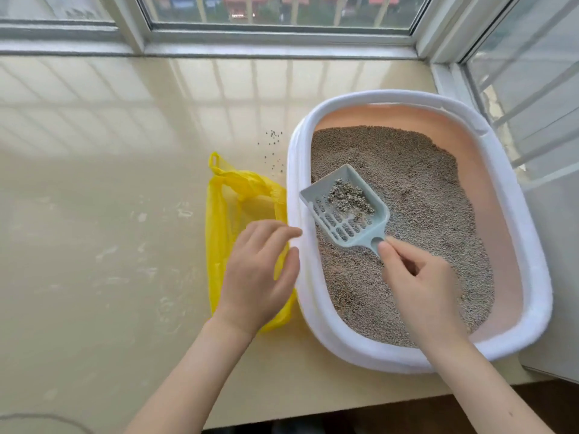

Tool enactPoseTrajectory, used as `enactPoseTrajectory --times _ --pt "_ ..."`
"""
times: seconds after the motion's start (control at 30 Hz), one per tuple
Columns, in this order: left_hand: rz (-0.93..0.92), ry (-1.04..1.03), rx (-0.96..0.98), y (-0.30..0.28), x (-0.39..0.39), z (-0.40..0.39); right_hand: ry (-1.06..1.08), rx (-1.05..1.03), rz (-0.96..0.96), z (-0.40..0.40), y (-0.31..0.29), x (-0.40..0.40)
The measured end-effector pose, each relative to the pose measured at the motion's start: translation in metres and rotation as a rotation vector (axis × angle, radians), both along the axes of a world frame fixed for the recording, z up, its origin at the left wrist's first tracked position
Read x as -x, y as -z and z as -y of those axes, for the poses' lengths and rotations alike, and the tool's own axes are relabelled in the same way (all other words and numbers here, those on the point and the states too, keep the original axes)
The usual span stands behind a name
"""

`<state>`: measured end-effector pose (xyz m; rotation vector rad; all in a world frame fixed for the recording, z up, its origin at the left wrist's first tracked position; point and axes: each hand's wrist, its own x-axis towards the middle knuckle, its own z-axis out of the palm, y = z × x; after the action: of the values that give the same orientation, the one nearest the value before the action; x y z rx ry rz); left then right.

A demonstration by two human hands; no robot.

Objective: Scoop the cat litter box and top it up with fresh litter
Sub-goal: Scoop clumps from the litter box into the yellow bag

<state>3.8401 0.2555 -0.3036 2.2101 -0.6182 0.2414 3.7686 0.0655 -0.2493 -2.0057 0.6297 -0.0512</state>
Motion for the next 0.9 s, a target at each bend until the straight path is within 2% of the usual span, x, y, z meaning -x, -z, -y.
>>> enactPoseTrajectory --times 0.07,0.13,0.2,0.27,0.37,0.6,0.77,0.9 --pt "-0.103 -0.327 -0.036 0.009 -0.009 -0.023 -0.049 0.020 0.003 -0.015 -0.008 -0.007" --pt "-0.354 -0.522 -0.064 0.020 -0.017 -0.041 -0.094 0.084 -0.020 -0.032 -0.012 -0.013" --pt "-0.679 -0.588 -0.047 0.028 -0.021 -0.051 -0.117 0.163 -0.068 -0.050 -0.014 -0.017" --pt "-0.820 -0.556 -0.096 0.036 -0.020 -0.057 -0.138 0.234 -0.122 -0.067 -0.012 -0.019" --pt "-0.852 -0.507 -0.081 0.045 -0.017 -0.062 -0.150 0.350 -0.137 -0.090 -0.006 -0.019" --pt "-0.832 -0.476 -0.005 0.043 -0.017 -0.070 -0.342 0.874 -0.246 -0.128 0.026 -0.021" --pt "-0.845 -0.434 0.026 0.048 -0.017 -0.075 -0.390 1.035 -0.226 -0.136 0.039 -0.019" --pt "-0.831 -0.406 0.022 0.050 -0.018 -0.077 -0.389 1.039 -0.142 -0.137 0.043 -0.018"
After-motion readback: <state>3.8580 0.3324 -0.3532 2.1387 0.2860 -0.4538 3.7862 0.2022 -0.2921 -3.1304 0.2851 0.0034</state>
